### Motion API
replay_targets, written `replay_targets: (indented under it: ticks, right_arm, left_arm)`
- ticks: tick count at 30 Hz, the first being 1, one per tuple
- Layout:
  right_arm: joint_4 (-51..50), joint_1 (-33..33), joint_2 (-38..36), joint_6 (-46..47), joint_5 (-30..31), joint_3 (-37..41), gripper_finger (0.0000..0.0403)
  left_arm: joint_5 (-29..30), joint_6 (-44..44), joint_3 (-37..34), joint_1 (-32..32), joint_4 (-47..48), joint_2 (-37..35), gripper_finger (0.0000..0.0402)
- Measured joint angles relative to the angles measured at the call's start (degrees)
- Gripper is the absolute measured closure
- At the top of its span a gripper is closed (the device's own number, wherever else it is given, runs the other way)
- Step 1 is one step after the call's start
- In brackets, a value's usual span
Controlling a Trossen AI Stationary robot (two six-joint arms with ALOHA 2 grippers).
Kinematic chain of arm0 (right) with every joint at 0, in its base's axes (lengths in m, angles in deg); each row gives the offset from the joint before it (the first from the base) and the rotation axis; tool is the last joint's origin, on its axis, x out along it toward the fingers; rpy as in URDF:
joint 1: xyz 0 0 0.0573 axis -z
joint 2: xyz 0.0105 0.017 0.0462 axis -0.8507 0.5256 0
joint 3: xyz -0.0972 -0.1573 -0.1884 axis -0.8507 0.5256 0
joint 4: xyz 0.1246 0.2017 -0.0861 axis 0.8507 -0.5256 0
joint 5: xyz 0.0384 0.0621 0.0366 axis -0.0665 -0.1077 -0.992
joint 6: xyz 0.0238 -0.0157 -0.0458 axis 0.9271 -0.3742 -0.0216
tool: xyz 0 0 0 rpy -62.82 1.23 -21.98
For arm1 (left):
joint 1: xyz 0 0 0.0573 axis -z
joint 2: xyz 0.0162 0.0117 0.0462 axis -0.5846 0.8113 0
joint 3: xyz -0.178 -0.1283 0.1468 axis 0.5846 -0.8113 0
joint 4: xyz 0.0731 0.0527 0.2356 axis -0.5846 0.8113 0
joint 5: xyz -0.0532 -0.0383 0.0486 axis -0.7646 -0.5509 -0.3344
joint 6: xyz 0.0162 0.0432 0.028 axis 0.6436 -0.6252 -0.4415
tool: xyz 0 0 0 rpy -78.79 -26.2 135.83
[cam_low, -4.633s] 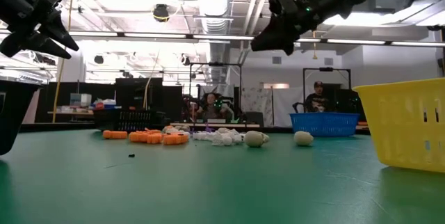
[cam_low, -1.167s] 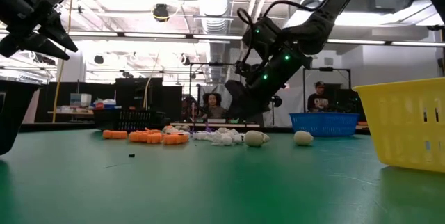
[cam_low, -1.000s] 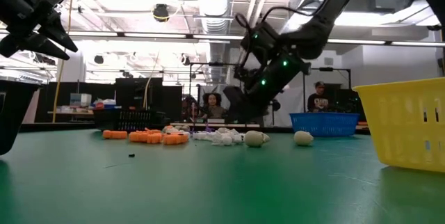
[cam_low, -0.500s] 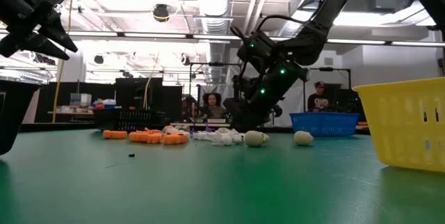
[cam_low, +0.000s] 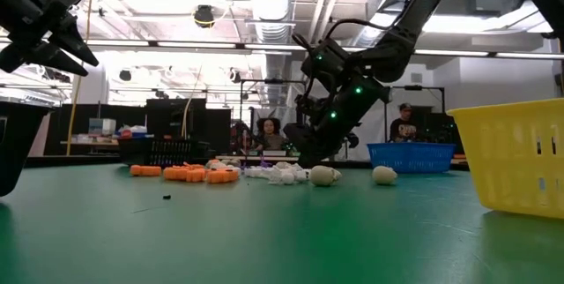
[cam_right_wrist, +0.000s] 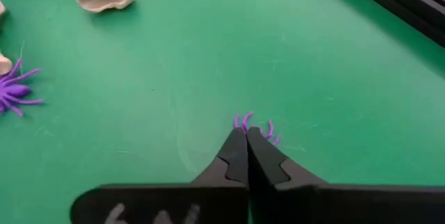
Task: Sort Halloween decoration
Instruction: Put the purple spider toy into the top black basket
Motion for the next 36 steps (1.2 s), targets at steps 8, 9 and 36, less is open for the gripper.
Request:
replay_targets:
  ticks: [8,9,36]
  right_arm:
    - [-0.1,-1.2,0.0,1.5,-0.8,-0.7,0.0386]
    - [-0.3,-1.4,0.0,1.5,-1.1,-1.1,0.0389]
    - [14.0,-4.3,0.1,-1.2,-7.4,-23.5,0.0389]
  left_arm:
    - [0.0,0.0,0.0,0.0,0.0,0.0,0.0258]
    - [0.0,0.0,0.0,0.0,0.0,0.0,0.0258]
    - [0.4,0.0,0.0,0.0,-0.1,0.0,0.0258]
